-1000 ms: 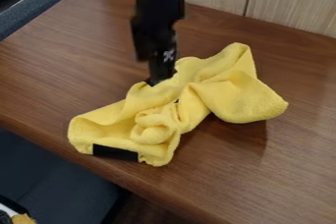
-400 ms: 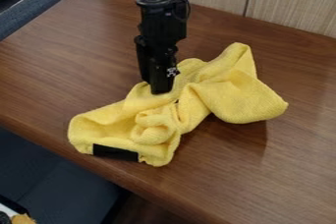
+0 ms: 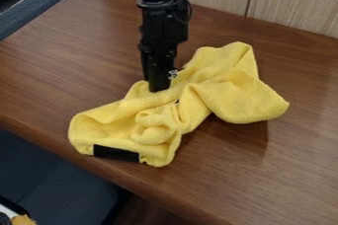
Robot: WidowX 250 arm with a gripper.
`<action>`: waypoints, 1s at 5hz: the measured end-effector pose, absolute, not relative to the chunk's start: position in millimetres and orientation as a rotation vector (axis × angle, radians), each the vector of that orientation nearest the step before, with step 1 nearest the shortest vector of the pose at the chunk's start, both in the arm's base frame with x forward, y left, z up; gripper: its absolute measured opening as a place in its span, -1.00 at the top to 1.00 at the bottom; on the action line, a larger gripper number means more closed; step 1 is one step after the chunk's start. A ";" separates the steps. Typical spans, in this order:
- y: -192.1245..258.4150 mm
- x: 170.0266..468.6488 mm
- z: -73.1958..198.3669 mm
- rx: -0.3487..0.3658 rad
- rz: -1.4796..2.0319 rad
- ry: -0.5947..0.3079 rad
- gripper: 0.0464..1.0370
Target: Unfold the cloth from top left to bottom right
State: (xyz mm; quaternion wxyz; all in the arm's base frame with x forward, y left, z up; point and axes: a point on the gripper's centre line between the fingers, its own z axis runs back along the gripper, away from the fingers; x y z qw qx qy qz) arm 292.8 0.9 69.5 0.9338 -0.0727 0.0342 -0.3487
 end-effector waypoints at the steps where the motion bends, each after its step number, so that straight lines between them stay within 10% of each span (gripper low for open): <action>1: 0.7 291.3 72.1 -0.152 -0.713 0.070 0.92; 5: 35.0 321.3 153.4 -0.040 -0.611 -0.122 0.93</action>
